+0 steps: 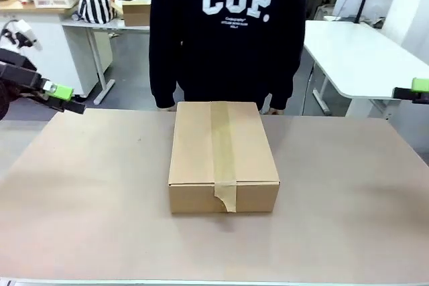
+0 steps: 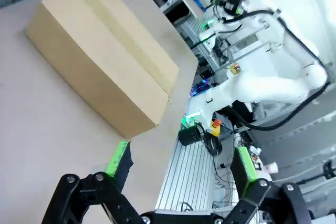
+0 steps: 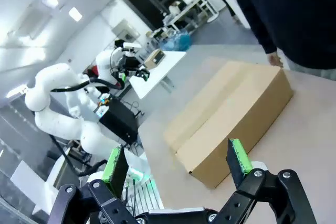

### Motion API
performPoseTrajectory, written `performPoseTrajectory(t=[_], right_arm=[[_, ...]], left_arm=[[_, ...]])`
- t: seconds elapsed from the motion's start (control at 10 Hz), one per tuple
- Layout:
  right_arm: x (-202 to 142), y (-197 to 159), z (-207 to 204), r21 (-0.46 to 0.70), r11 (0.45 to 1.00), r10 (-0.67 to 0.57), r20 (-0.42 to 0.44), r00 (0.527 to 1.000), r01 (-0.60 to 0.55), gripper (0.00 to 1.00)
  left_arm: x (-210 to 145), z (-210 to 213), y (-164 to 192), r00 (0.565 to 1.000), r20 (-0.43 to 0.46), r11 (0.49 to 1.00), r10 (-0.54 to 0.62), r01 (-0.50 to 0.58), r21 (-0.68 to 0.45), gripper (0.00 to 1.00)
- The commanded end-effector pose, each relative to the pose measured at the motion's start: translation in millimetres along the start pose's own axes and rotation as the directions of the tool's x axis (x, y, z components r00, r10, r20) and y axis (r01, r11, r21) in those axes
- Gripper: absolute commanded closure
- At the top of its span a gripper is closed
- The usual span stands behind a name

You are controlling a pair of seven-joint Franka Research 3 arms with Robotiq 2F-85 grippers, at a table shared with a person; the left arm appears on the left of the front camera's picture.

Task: Pack the gift set into the box.
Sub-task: Press and hold the closed box until the human finishes sealing it.

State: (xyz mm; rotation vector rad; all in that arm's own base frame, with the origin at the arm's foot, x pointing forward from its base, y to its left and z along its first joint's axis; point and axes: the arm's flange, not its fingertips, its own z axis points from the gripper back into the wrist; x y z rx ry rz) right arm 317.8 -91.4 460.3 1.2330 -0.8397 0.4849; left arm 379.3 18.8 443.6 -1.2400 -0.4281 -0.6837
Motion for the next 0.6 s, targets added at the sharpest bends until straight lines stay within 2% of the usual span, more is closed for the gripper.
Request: performPoseTrajectory(t=[0.0, 0.5], right_arm=[[12.7, 23.7, -45.4, 0.074, 0.997, 0.041, -0.087, 0.995, -0.035, 0.00], [12.7, 23.7, -45.4, 0.074, 0.997, 0.041, -0.087, 0.995, -0.035, 0.00]], left_arm=[[22.9, -19.0, -20.8, 0.996, -0.064, 0.998, -0.058, 0.056, -0.035, 0.00], [22.9, -19.0, -20.8, 0.996, -0.064, 0.998, -0.058, 0.056, -0.035, 0.00]])
